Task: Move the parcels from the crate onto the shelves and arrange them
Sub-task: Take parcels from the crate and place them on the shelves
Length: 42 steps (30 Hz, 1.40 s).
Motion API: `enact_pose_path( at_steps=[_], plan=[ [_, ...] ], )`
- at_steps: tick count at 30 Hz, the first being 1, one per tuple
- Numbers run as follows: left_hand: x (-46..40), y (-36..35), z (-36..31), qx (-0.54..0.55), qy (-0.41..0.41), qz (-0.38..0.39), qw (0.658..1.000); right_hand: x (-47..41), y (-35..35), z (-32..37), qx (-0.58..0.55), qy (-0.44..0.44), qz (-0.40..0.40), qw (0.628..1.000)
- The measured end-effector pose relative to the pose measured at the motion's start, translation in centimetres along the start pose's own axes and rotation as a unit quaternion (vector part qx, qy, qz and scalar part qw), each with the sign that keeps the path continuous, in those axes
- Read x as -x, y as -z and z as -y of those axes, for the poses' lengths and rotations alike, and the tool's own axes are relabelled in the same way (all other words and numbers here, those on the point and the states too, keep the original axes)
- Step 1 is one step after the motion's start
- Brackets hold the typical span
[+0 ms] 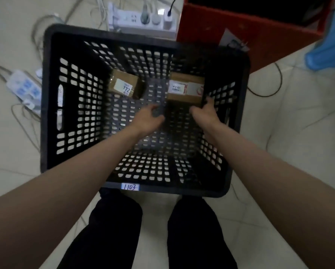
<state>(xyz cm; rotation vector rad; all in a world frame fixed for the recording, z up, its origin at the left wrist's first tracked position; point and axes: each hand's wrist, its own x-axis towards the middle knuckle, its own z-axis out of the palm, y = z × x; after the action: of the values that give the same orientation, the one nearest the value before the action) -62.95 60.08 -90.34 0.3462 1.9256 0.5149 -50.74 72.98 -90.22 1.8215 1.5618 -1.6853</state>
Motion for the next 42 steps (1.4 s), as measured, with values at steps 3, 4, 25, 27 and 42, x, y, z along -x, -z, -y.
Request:
enact_pose_path(
  at_steps=[3, 4, 25, 27, 42],
  plan=[
    [-4.8, -0.8, 0.3, 0.044, 0.004, -0.011, 0.999, -4.3, -0.8, 0.1, 0.006, -0.011, -0.016, 1.0],
    [-6.2, -1.1, 0.4, 0.075, 0.002, -0.01, 0.997, -5.6, -1.0, 0.0, -0.004, -0.012, -0.022, 1.0],
    [16.4, 4.4, 0.4, 0.336, 0.102, 0.011, 0.936, 16.8, -0.2, -1.1, -0.194, -0.086, 0.1, 0.972],
    [20.8, 6.3, -1.2, 0.359, 0.121, -0.014, 0.925, 21.5, 0.6, 0.5, -0.201, -0.082, 0.101, 0.971],
    [51.2, 16.5, -18.4, 0.378, -0.085, -0.092, 0.917, 48.5, 16.1, 16.3, -0.204, 0.05, 0.235, 0.949]
  ],
)
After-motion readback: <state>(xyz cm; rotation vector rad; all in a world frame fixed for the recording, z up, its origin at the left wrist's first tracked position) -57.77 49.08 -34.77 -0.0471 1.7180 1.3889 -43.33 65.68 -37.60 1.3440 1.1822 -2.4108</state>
